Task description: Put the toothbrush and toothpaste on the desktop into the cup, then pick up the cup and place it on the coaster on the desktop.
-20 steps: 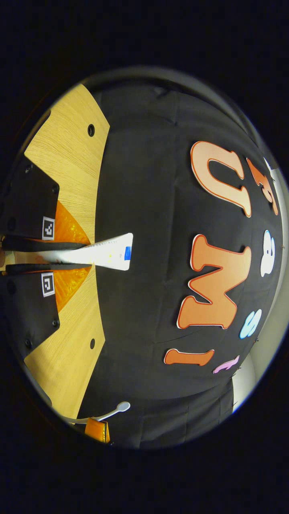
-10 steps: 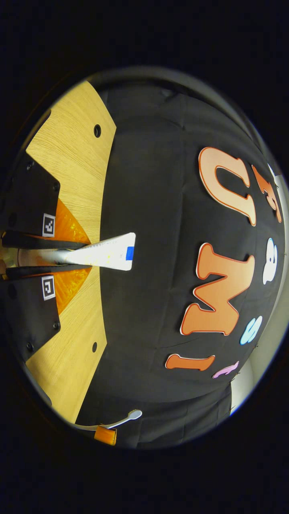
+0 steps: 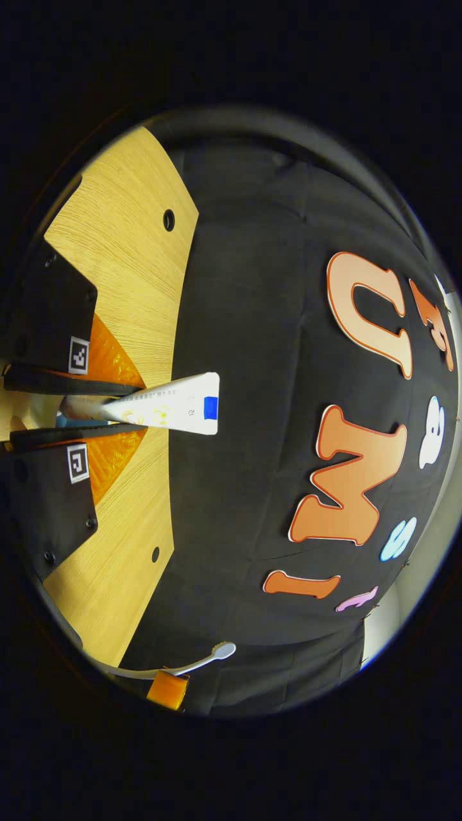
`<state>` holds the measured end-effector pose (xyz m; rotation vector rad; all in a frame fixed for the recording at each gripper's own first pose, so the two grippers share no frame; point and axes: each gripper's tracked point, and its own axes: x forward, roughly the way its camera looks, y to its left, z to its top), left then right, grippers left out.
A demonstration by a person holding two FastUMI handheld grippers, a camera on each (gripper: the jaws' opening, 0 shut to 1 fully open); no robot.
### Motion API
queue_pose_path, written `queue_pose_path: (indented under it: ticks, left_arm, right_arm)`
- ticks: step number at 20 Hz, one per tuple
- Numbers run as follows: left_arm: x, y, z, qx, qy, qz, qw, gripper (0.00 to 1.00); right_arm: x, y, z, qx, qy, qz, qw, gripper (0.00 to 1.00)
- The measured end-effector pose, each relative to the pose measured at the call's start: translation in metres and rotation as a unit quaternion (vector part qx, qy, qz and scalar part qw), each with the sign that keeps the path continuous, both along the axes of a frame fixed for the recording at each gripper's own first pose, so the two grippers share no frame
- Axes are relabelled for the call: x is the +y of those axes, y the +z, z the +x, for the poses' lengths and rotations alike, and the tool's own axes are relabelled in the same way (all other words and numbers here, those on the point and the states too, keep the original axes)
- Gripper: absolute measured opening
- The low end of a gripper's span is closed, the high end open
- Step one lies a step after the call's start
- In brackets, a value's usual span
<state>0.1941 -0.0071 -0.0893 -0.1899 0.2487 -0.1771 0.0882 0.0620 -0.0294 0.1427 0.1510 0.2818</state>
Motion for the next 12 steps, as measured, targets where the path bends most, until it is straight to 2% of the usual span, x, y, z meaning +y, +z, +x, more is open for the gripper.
queue_pose_path:
  ticks: [6,8,12]
  left_arm:
    - [-0.002,-0.006,-0.019,0.012,-0.017,0.012,1.0,0.31]
    - [0.002,-0.012,-0.026,0.021,-0.01,0.026,0.999,0.37]
    - [0.007,0.005,-0.038,-0.002,-0.003,0.028,1.0,0.37]
  right_arm:
    - [0.024,0.004,0.009,-0.019,0.019,0.023,0.999,0.06]
    - [0.032,0.006,0.012,-0.025,0.027,0.035,0.999,0.06]
    - [0.047,0.007,0.022,-0.038,0.037,0.055,0.997,0.06]
